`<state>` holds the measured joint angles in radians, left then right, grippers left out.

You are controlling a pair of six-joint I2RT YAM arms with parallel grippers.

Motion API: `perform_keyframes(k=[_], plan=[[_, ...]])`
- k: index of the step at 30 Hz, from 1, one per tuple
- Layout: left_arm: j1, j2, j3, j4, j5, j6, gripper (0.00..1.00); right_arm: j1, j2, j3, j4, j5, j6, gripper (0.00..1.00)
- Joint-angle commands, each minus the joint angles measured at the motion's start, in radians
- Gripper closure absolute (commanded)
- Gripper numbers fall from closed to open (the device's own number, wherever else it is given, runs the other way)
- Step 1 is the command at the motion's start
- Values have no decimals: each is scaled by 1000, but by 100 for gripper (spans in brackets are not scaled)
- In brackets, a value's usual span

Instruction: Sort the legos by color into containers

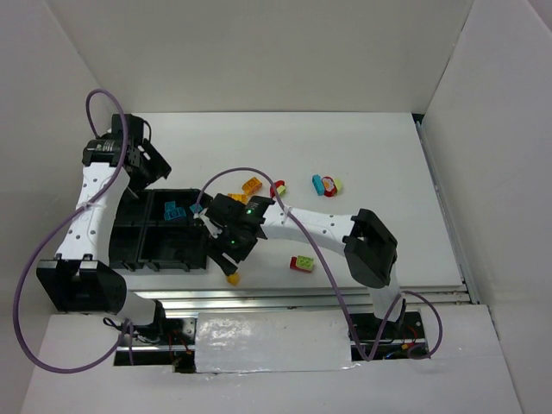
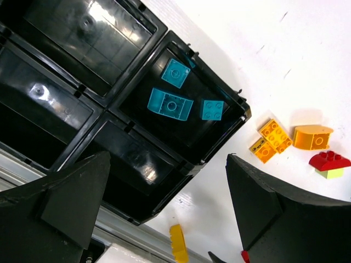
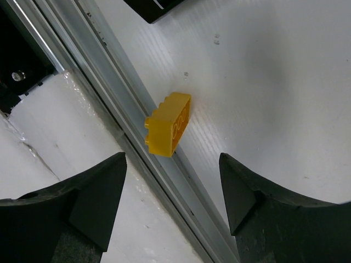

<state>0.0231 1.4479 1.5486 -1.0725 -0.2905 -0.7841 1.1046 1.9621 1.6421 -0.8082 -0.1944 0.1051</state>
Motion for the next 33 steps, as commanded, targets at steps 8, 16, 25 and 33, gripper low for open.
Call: perform_keyframes(k=[8, 16, 25, 33], plan=[[1, -35, 8, 39, 14, 60, 0, 0, 1, 1, 56, 21, 15, 23], [3, -43, -12, 46, 30, 75, 1, 9, 37, 19, 46, 39, 19, 21], [3, 2, -7, 42, 60, 91, 1, 9, 76, 54, 18, -8, -4, 21], [3, 9, -22, 48, 65, 89, 0, 11, 101, 64, 3, -65, -21, 25]])
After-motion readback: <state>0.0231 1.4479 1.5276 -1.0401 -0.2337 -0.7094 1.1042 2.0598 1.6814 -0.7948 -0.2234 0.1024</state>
